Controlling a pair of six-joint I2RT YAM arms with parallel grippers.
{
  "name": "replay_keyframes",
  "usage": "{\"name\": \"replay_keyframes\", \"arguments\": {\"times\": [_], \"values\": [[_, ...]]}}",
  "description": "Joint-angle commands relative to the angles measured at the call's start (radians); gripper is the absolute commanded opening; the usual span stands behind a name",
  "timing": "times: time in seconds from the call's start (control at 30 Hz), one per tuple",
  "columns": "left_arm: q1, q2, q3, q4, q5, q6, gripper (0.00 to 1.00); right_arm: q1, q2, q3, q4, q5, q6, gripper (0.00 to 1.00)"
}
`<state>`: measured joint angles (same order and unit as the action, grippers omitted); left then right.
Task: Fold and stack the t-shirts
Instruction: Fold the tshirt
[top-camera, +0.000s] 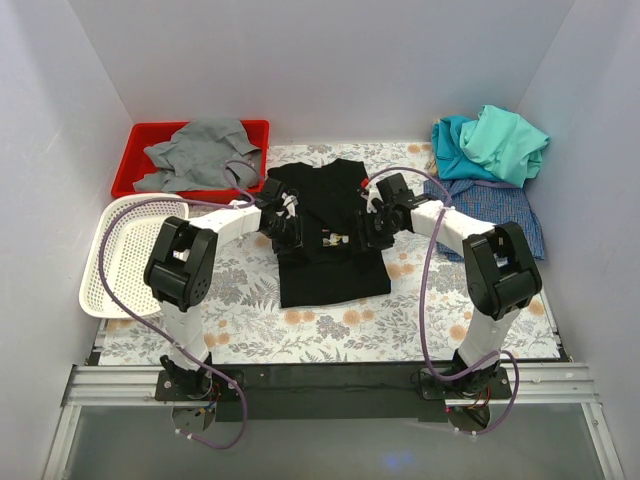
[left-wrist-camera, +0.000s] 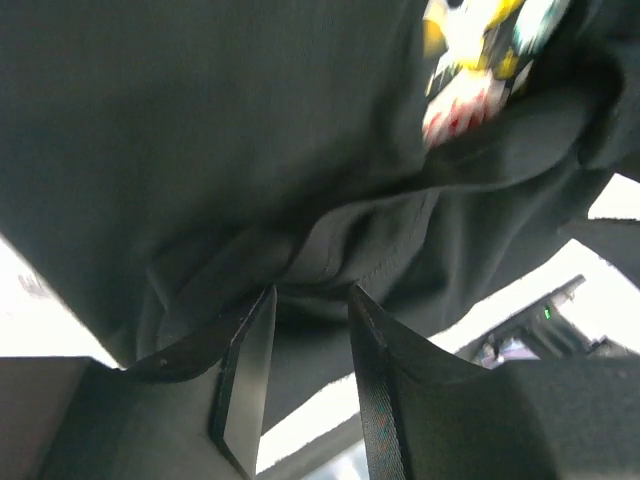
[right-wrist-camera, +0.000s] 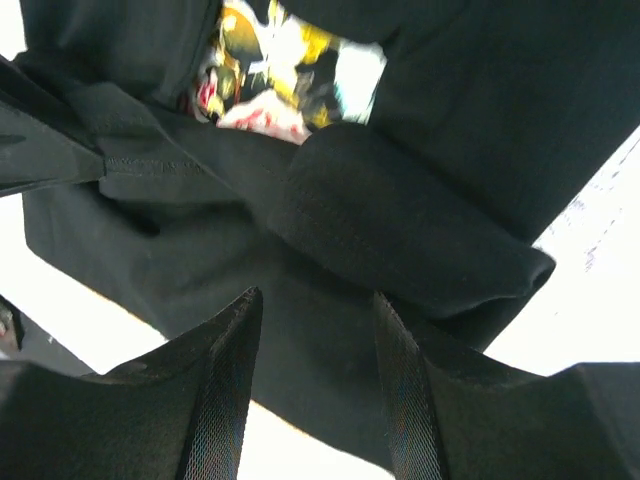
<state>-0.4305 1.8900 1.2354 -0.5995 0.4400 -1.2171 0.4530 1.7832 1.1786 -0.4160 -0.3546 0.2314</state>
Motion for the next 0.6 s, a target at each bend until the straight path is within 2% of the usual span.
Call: {"name": "replay_keyframes", "arguments": {"times": [0.0,0.2,0.43,0.57], "values": [[-0.001,0.026,0.107,0.026,-0.076,0.034,0.34,-0.007,0.022,0.102,0.026,0.031,-0.023,0.55],[0.002,0.125,0.283,-0.020,-0.181,0.102,0.34,-0.031,0.100,0.179,0.023,0.035,-0.044,0.55],[0.013,0.188,0.349,-0.036,-0.351,0.168,0.34,-0.071,0.183,0.245,0.022,0.081,-0.064,0.55],[0.022,0.155,0.352,-0.025,-0.412,0.200,0.33,-0.092,0.199,0.271,0.036,0.100,-0.096,0.55]]}}
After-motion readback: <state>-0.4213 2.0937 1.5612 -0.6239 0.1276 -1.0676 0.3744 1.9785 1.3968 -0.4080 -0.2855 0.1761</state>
